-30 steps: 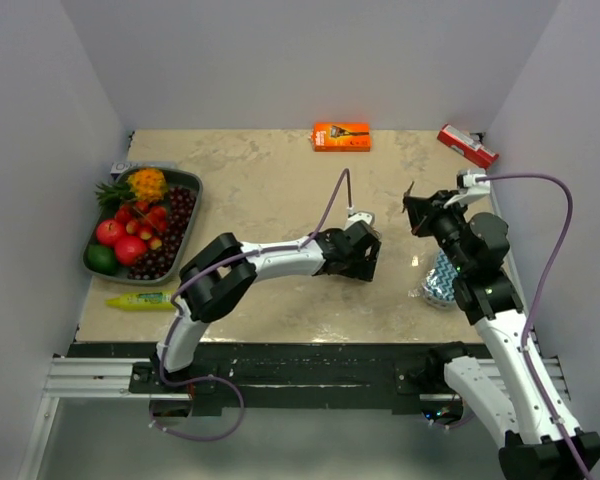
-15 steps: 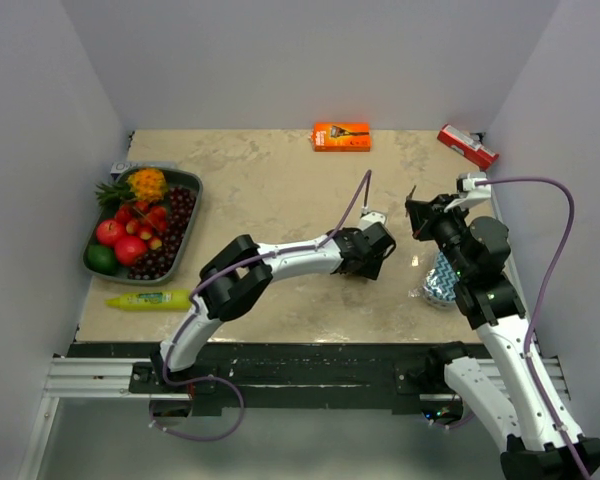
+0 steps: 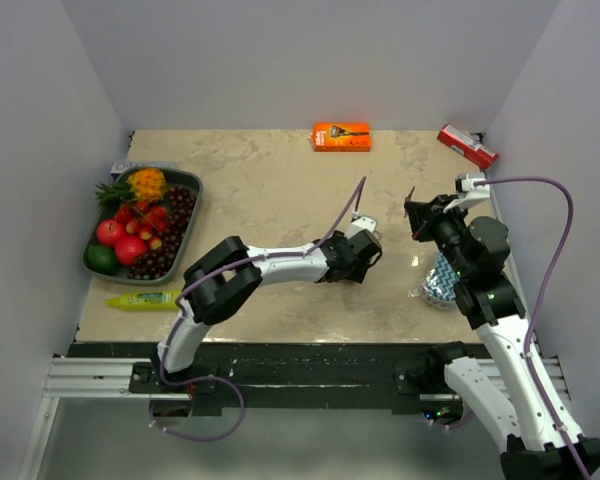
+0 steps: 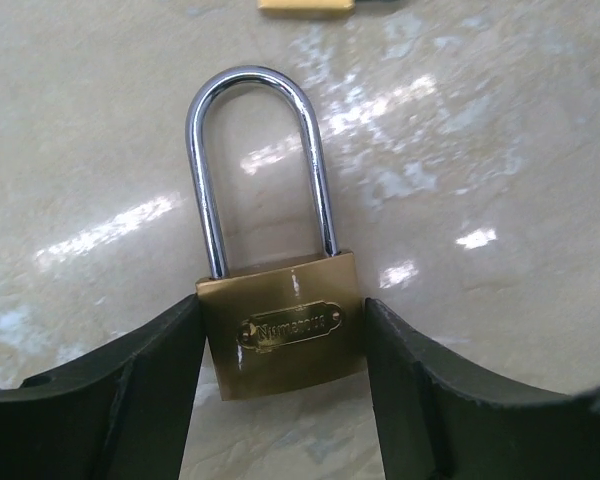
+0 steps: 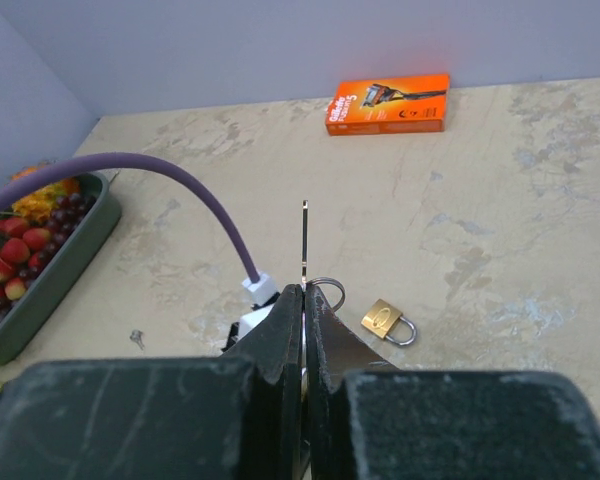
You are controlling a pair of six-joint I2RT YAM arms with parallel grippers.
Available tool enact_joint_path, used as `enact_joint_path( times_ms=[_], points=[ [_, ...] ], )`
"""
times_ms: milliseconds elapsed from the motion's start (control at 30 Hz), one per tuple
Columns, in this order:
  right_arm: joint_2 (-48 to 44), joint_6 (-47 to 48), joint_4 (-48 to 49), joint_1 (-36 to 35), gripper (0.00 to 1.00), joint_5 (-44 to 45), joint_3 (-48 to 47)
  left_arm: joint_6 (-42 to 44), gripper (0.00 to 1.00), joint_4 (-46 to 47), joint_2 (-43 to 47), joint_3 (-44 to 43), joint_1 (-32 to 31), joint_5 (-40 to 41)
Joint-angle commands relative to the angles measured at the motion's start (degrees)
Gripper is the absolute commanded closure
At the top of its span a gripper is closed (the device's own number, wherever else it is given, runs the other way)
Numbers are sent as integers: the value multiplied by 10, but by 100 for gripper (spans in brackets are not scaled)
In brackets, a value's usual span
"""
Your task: Unlock with the key
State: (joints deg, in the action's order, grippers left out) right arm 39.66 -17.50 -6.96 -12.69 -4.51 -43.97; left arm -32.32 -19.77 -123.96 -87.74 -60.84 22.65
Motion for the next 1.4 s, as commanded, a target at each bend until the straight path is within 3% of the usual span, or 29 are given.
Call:
enact_joint_path(
  times_ms=[0, 267, 467, 733, 800, 1067, 1200, 1367],
  points=[
    [-7, 9, -9, -1, 100, -17, -18, 17, 54, -71, -11, 120, 32, -15],
    [9, 14, -5, -1, 100, -61, -15, 23, 52, -19, 60, 243, 64, -15],
    [24, 17, -1, -1, 100, -67, -5, 21, 22, -5, 73, 256, 78, -30],
    [28, 20, -2, -1, 100, -61, 4, 23, 16, -16, 45, 239, 79, -46],
    [28, 20, -2, -1, 100, -59, 4, 23, 19, -13, 40, 240, 79, -63],
    [29, 23, -4, -1, 100, -59, 4, 12, 51, 10, 46, 266, 81, -103],
    [31, 20, -19, -1, 100, -73, -7, 4, 100, 44, 66, 289, 88, -132],
    [32, -20, -1, -14, 100, -124, 9, -6, 100, 130, 141, 318, 108, -204]
  ],
)
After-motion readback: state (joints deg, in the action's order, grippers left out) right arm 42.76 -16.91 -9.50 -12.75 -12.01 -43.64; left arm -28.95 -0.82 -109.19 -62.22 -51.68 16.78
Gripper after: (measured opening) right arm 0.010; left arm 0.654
